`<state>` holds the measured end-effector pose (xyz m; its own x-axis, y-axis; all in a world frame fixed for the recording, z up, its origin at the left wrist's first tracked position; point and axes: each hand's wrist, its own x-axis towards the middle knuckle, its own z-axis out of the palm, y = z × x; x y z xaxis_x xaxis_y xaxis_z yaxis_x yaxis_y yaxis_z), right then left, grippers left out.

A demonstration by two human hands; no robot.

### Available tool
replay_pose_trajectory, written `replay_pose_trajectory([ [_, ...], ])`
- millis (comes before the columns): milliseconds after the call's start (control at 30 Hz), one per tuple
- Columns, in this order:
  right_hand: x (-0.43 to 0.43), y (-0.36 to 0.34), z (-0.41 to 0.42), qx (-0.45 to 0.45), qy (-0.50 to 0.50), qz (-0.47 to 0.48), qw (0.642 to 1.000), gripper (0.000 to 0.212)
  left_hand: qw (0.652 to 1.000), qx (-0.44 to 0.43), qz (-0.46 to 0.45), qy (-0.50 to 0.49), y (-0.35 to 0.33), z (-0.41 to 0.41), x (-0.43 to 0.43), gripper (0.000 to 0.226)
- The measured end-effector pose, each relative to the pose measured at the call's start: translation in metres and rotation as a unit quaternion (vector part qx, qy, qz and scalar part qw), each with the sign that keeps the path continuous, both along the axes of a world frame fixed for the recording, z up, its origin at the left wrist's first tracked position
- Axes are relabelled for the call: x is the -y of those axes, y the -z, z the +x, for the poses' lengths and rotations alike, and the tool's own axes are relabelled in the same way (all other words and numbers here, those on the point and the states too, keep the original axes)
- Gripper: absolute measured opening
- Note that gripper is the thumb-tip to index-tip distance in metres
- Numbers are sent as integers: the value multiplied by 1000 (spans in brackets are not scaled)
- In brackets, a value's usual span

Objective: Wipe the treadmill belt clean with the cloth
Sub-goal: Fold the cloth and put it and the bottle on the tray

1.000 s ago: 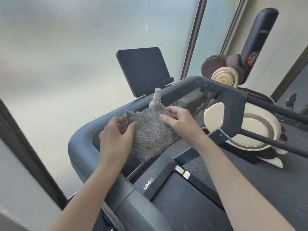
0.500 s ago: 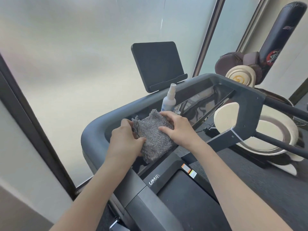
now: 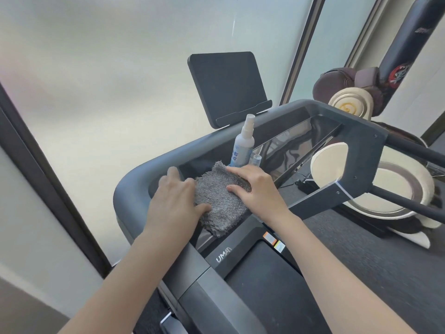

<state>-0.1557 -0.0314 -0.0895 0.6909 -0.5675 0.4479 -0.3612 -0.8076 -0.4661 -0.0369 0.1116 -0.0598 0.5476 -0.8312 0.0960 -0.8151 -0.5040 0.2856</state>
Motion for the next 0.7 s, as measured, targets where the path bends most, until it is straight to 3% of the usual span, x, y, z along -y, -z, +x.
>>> replay_pose_trajectory([
  [67, 0, 3, -4, 27, 10, -20, 999, 37, 997, 72, -16, 22, 1, -1, -5, 53],
  [133, -1, 4, -10, 54, -6, -29, 998, 31, 996, 66, -32, 44, 1, -6, -9, 68],
  [267, -1, 1, -20, 13, -77, 45, 996, 37, 995, 54, 61, 62, 6, -15, -8, 102],
  [433, 2, 6, -29, -27, -82, 90, 992, 46, 989, 56, 124, 60, 7, -14, -6, 103],
  [700, 4, 5, -31, -60, -95, 102, 988, 46, 988, 60, 128, 59, 7, -15, -6, 102],
])
